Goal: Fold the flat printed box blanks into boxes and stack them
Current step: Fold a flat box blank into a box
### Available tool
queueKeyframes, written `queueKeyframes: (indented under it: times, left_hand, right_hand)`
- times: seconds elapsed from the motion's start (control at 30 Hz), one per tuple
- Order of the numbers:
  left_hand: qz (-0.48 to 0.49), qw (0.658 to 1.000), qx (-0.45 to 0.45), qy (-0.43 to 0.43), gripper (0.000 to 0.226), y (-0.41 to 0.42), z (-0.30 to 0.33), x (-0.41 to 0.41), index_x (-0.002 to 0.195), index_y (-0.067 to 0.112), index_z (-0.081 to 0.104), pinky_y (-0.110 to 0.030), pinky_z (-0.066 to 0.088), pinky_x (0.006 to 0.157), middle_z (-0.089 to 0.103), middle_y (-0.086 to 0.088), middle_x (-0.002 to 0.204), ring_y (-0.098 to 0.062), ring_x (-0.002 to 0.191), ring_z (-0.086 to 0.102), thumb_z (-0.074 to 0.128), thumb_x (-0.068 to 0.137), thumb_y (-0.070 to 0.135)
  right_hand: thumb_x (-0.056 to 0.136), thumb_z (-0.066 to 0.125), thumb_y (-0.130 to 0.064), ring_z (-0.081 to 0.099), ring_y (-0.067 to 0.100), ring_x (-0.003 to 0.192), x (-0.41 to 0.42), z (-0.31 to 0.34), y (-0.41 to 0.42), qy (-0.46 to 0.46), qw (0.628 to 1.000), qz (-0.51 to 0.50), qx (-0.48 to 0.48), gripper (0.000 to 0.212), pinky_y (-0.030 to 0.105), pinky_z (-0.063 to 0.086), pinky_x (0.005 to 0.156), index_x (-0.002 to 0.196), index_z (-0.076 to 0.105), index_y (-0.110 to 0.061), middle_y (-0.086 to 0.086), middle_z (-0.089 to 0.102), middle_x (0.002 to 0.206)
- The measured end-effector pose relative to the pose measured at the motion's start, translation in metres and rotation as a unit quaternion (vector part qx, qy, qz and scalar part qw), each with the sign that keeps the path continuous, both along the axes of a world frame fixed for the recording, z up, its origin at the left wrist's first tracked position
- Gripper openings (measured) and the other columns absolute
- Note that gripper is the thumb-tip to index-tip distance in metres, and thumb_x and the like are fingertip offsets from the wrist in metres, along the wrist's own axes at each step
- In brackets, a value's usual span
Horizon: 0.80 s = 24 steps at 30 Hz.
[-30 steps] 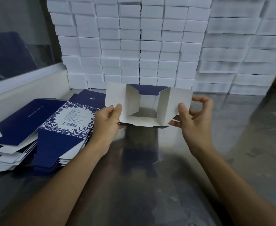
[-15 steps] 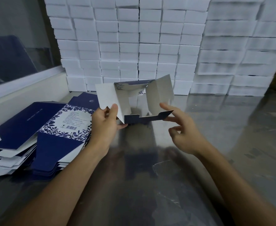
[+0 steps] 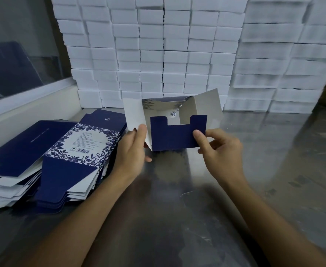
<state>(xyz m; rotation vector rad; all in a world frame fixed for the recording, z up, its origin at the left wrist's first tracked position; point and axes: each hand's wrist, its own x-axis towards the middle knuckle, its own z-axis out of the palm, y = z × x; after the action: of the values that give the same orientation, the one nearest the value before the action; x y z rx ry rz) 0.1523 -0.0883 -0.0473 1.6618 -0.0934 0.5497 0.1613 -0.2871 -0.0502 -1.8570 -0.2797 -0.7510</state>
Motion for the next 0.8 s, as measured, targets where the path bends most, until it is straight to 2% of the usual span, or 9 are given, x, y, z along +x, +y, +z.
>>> queueKeyframes:
  times: [0.1, 0.17, 0.3, 0.33, 0.4, 0.47, 0.53, 0.67, 0.8]
  left_hand:
    - [0.027, 0.991, 0.124, -0.038, 0.050, 0.001, -0.004, -0.002, 0.081, 0.009, 0.058, -0.045, 0.057, 0.055, 0.054, 0.004, 0.061, -0.021, 0.057, 0.059, 0.032, 0.104, 0.045]
    - [0.029, 0.979, 0.189, -0.078, 0.044, 0.002, -0.005, -0.003, 0.074, 0.019, 0.050, -0.050, 0.054, 0.057, 0.050, 0.006, 0.058, -0.023, 0.056, 0.058, 0.034, 0.099, 0.052]
    - [0.066, 0.949, 0.271, -0.144, 0.035, 0.003, -0.005, -0.001, 0.064, 0.034, 0.038, -0.019, 0.038, 0.053, 0.053, 0.010, 0.057, -0.009, 0.055, 0.053, 0.040, 0.097, 0.043]
    - [0.071, 0.947, 0.276, -0.147, 0.036, 0.002, -0.005, 0.000, 0.063, 0.032, 0.038, -0.019, 0.038, 0.053, 0.052, 0.009, 0.056, -0.009, 0.054, 0.053, 0.040, 0.097, 0.042]
    - [0.067, 0.958, 0.247, -0.132, 0.042, 0.003, -0.004, -0.001, 0.062, 0.019, 0.044, -0.038, 0.047, 0.053, 0.051, 0.000, 0.053, -0.019, 0.053, 0.058, 0.039, 0.097, 0.041]
    - [0.077, 0.967, 0.213, -0.121, 0.049, 0.003, -0.003, -0.001, 0.061, 0.006, 0.046, -0.047, 0.050, 0.053, 0.054, -0.008, 0.053, -0.033, 0.055, 0.061, 0.040, 0.096, 0.040]
    - [0.090, 0.972, 0.185, -0.113, 0.048, 0.001, -0.001, -0.001, 0.053, 0.016, 0.041, -0.038, 0.047, 0.049, 0.055, 0.004, 0.048, -0.029, 0.053, 0.062, 0.042, 0.095, 0.038]
    - [0.094, 0.983, 0.133, -0.083, 0.046, -0.004, 0.000, 0.000, 0.050, 0.023, 0.039, -0.032, 0.044, 0.051, 0.057, 0.013, 0.047, -0.027, 0.056, 0.068, 0.047, 0.093, 0.035]
    - [0.066, 0.990, 0.110, -0.062, 0.038, -0.015, -0.001, -0.001, 0.061, 0.011, 0.063, -0.044, 0.058, 0.064, 0.068, 0.001, 0.058, -0.021, 0.061, 0.070, 0.052, 0.089, 0.035]
  right_hand:
    - [0.089, 0.072, -0.036, 0.067, 0.009, 0.060, -0.002, 0.001, 0.000, -0.003, 1.000, -0.006, 0.006, 0.009, 0.019, 0.054, 0.060, 0.093, 0.073, -0.027, -0.022, 0.070, 0.081]
    - [0.087, 0.074, -0.036, 0.067, 0.010, 0.057, -0.003, 0.001, -0.002, -0.007, 1.000, -0.011, 0.012, 0.011, 0.019, 0.053, 0.059, 0.095, 0.073, -0.029, -0.022, 0.070, 0.079]
    - [0.086, 0.076, -0.034, 0.068, 0.011, 0.058, -0.002, 0.001, -0.002, -0.011, 1.000, -0.016, 0.005, 0.018, 0.029, 0.058, 0.060, 0.102, 0.071, -0.028, -0.012, 0.072, 0.089]
    - [0.086, 0.077, -0.033, 0.069, 0.010, 0.059, -0.002, 0.001, -0.001, -0.013, 1.000, -0.017, 0.004, 0.016, 0.029, 0.058, 0.060, 0.101, 0.069, -0.030, -0.014, 0.070, 0.090]
    - [0.086, 0.078, -0.030, 0.069, 0.008, 0.061, -0.002, 0.001, 0.001, -0.022, 0.999, -0.023, 0.011, 0.021, 0.023, 0.055, 0.059, 0.096, 0.062, -0.037, -0.018, 0.066, 0.090]
    - [0.085, 0.080, -0.027, 0.068, 0.007, 0.065, -0.003, 0.000, 0.003, -0.027, 0.999, -0.030, 0.027, 0.028, 0.018, 0.052, 0.058, 0.090, 0.055, -0.038, -0.016, 0.065, 0.094]
    - [0.085, 0.080, -0.023, 0.069, 0.006, 0.071, -0.003, -0.001, 0.007, -0.018, 0.997, -0.023, 0.066, 0.027, 0.022, 0.056, 0.062, 0.084, 0.054, -0.031, -0.009, 0.069, 0.098]
    - [0.084, 0.081, -0.028, 0.069, 0.013, 0.071, -0.008, -0.004, 0.021, 0.088, 0.976, 0.001, 0.197, 0.026, 0.048, 0.062, 0.069, 0.086, 0.058, -0.016, -0.004, 0.065, 0.083]
    - [0.088, 0.072, -0.046, 0.064, 0.009, 0.058, -0.012, -0.005, 0.030, 0.197, 0.952, 0.065, 0.224, 0.040, 0.025, 0.059, 0.058, 0.082, 0.067, -0.007, -0.001, 0.066, 0.066]
